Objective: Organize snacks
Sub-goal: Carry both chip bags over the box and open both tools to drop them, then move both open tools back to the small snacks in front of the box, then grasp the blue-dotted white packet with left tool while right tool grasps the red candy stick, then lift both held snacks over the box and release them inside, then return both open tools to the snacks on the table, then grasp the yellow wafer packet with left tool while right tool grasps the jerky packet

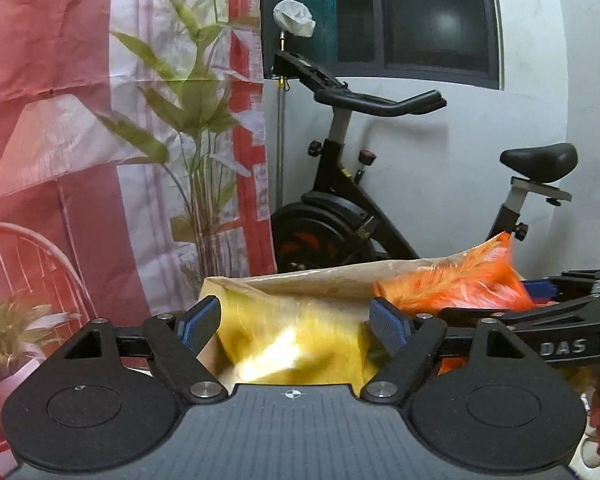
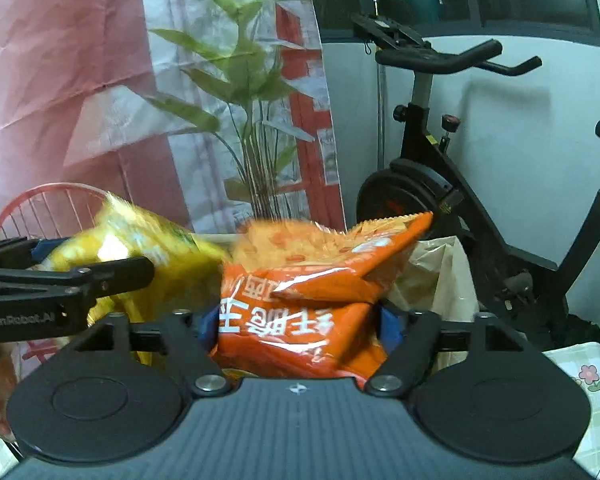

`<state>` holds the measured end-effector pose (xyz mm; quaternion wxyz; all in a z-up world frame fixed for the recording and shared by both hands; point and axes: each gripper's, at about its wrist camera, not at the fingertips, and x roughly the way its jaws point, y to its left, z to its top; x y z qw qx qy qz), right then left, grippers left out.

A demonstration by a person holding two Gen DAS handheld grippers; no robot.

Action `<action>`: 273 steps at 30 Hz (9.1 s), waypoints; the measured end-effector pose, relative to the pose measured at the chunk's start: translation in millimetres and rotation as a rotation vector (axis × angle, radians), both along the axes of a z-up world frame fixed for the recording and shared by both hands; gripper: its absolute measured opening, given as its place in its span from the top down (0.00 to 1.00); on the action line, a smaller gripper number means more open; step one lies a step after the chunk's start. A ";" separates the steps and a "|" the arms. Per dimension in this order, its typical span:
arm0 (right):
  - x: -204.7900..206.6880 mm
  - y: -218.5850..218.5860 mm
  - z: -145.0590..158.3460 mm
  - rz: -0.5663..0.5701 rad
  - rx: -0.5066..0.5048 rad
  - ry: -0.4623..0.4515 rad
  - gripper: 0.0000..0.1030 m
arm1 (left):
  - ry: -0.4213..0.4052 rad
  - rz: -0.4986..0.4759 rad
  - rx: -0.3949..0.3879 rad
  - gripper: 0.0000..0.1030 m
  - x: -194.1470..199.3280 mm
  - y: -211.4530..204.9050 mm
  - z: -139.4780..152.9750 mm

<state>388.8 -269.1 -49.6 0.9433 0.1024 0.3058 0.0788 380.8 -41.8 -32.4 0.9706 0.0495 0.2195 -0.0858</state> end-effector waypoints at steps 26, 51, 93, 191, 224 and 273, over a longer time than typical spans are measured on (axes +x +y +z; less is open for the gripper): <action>-161.5 -11.5 -5.3 -0.010 0.157 -0.041 0.23 | 0.130 0.074 -0.018 0.21 -139.5 92.0 -12.7; -132.7 30.6 -145.8 -0.141 0.153 0.253 0.32 | 0.203 0.082 -0.001 0.34 -120.9 110.5 -106.8; -168.0 70.7 -159.3 0.006 -0.112 0.248 0.27 | 0.287 -0.003 -0.044 0.34 -134.3 88.8 -140.0; -59.4 -25.9 4.1 -0.117 0.049 -0.150 0.63 | 0.013 -0.058 -0.133 0.38 -12.2 0.1 -7.1; -143.2 -36.2 -151.6 -0.115 -0.001 0.278 0.57 | 0.255 0.109 -0.013 0.31 -128.0 100.9 -94.4; -194.3 40.1 -165.1 0.111 -0.158 0.157 0.54 | 0.454 -0.033 -0.048 0.59 -161.3 4.6 -191.9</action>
